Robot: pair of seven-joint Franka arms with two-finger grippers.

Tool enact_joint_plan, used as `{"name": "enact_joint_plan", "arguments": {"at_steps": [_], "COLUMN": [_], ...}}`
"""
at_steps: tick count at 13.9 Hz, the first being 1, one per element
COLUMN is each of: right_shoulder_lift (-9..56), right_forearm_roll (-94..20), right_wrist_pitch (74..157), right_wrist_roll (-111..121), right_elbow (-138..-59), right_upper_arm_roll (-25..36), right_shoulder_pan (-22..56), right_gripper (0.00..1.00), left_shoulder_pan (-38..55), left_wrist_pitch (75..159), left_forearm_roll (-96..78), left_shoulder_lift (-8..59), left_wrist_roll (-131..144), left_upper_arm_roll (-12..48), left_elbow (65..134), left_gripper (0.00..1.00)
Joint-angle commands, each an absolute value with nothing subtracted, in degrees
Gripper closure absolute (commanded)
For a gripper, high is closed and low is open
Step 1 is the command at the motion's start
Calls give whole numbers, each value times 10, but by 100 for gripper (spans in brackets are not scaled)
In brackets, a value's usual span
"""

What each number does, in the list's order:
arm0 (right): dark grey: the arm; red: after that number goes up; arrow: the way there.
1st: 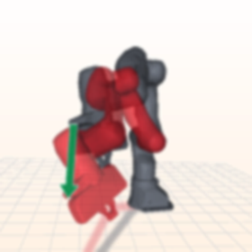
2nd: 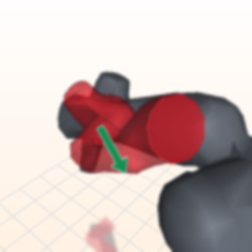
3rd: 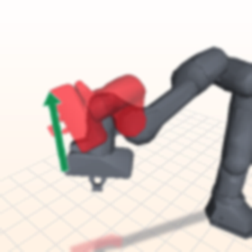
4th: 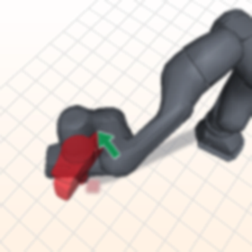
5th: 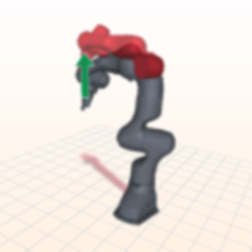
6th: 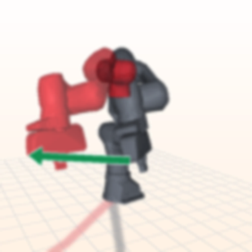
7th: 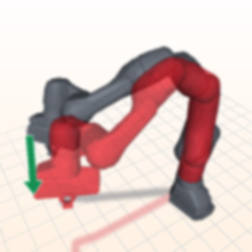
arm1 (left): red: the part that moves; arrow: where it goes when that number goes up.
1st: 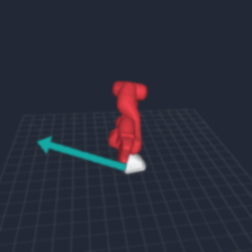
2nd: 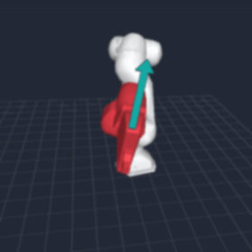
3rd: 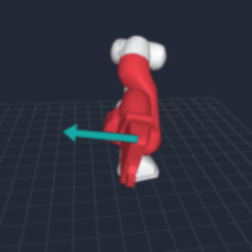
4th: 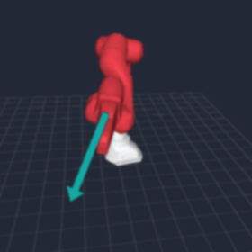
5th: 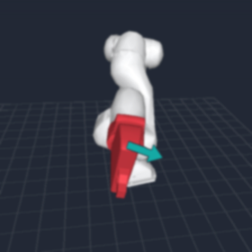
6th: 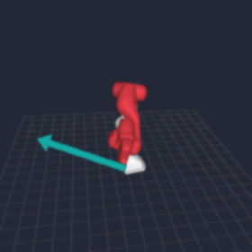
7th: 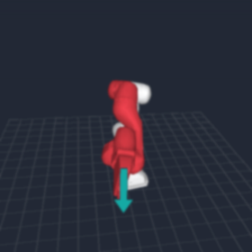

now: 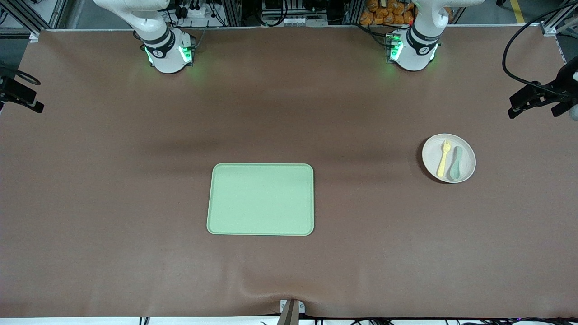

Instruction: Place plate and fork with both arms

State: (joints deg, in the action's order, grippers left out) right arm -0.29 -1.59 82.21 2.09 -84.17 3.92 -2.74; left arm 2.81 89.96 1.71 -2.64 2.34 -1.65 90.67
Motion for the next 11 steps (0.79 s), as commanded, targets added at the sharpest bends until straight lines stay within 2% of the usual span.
{"name": "enact_joint_plan", "arguments": {"at_steps": [1, 6, 11], "right_shoulder_lift": [-5, -5, -5], "right_forearm_roll": [-23, -23, -23], "right_wrist_pitch": [815, 816, 816], "right_wrist_roll": [12, 12, 12], "right_elbow": [-837, -837, -837], "right_upper_arm_roll": [36, 37, 37], "right_shoulder_pan": [-33, -34, -34], "right_gripper": [0, 0, 0], "left_shoulder_pan": [19, 13, -7], "left_wrist_pitch": [899, 896, 897], "left_forearm_roll": [7, 7, 12], "left_shoulder_lift": [-29, -26, 17], "left_wrist_roll": [20, 19, 3], "left_upper_arm_roll": [-10, -10, -10], "left_elbow": [904, 908, 911], "left_gripper": [0, 0, 0]}}
